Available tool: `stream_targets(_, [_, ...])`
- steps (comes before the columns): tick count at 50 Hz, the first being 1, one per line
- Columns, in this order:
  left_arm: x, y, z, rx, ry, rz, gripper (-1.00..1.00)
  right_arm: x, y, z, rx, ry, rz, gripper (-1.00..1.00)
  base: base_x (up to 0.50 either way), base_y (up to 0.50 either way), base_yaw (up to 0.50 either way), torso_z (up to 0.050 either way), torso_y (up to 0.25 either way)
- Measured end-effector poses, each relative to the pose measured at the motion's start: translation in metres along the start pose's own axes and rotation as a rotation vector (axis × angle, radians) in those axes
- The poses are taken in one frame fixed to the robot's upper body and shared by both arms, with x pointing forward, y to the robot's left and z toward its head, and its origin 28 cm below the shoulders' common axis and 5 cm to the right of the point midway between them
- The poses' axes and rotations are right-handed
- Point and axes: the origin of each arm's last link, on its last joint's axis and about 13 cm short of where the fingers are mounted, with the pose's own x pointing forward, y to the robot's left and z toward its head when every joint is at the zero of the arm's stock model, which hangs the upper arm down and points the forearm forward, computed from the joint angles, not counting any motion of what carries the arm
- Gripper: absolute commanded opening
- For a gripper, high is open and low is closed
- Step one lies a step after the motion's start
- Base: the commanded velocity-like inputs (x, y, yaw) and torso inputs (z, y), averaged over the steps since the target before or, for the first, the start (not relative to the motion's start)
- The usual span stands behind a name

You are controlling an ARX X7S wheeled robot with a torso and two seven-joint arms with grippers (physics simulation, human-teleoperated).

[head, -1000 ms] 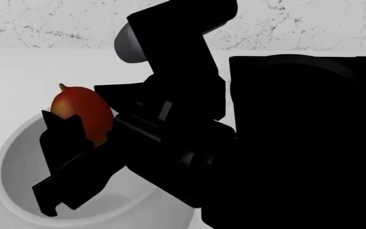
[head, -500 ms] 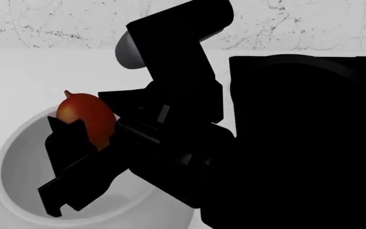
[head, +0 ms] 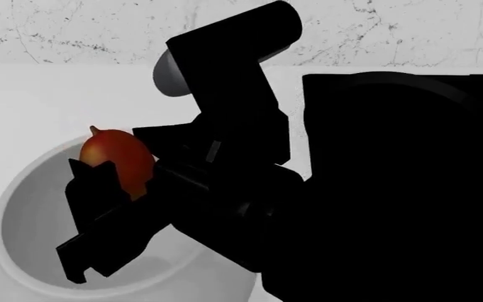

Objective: Pick the mango from the pan and place it in the bowl.

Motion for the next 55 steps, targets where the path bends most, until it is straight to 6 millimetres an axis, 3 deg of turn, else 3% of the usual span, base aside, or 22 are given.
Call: stream_targets(55, [0.002, 0.001, -0.008, -0.011, 0.013, 0.002, 1.0, 0.012, -0.006, -0.011, 0.022, 0.051, -0.006, -1.0, 0.0, 0.0, 0.0, 0.0, 0.0])
